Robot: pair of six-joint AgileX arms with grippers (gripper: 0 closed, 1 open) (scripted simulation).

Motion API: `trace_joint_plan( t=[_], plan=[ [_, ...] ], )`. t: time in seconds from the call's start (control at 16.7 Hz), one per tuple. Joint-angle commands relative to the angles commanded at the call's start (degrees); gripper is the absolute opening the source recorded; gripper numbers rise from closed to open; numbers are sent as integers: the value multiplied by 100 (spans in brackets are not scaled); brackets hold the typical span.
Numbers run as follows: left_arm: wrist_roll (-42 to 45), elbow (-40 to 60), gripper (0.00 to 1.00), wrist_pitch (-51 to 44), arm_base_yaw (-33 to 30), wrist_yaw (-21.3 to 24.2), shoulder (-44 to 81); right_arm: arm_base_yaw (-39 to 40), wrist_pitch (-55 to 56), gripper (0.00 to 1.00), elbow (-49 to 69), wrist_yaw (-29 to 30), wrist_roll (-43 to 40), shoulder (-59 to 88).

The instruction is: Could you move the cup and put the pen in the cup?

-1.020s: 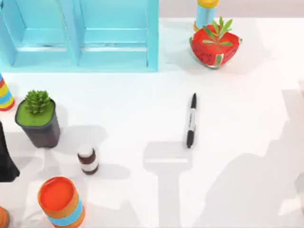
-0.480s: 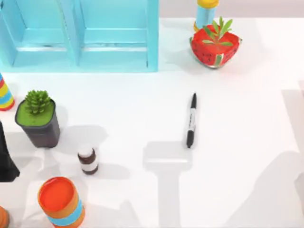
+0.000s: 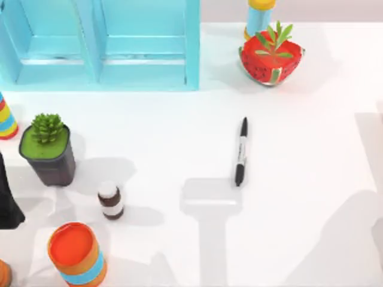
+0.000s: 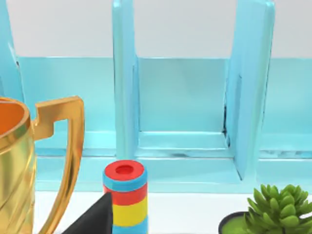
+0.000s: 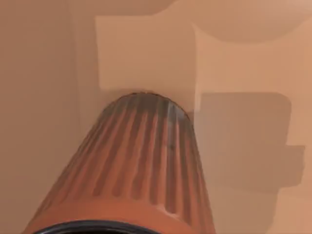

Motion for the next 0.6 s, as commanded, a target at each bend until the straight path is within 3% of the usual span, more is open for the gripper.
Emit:
trace_joint_plan(
  t=[0.48,0.6],
  plan=[
    [0,0,100,0,0,0,0,0,0,2,0,0,0,0],
    [0,0,100,0,0,0,0,0,0,0,0,0,0,0]
  ],
)
